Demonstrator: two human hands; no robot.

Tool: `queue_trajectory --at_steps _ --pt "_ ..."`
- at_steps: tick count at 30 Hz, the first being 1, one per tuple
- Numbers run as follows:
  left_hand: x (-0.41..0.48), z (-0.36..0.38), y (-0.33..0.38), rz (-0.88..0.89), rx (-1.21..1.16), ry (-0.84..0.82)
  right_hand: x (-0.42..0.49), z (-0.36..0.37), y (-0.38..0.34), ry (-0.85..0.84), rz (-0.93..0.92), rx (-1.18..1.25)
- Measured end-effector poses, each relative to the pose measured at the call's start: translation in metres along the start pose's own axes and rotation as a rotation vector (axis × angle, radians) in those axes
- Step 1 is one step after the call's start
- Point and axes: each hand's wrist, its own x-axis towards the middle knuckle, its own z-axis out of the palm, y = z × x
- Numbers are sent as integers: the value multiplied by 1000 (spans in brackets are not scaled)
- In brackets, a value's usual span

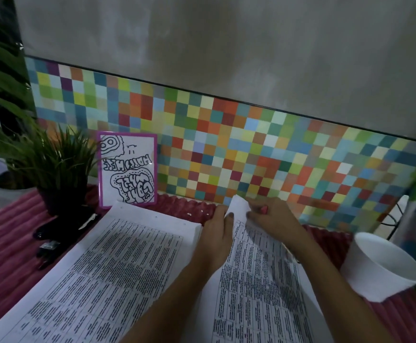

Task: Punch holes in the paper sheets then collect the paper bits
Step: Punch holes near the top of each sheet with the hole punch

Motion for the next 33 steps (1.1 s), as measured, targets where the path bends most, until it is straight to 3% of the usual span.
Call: queue_trajectory --at_steps 14,19,22,24,26,28,30,33 --pt "1 -3 0 -48 -151 40 3 6 -1 22 197 51" --pt "0 -2 1 -85 -219 -9 10 11 -4 166 300 66" --pt "-1 -2 -2 -71 -213 -27 8 14 -4 163 269 25" --pt "0 -2 -4 -54 -202 -6 8 10 -4 251 223 60" --pt "-1 -2 -4 -33 -212 3 10 2 -5 474 126 265" --pt "-2 0 -5 -26 -208 -5 15 -8 -12 679 38 668" --pt "-1 4 -8 -28 -187 -14 19 -15 -22 744 -33 1053" --pt "1 5 -6 -47 -146 -5 28 -13 -33 704 -120 1256"
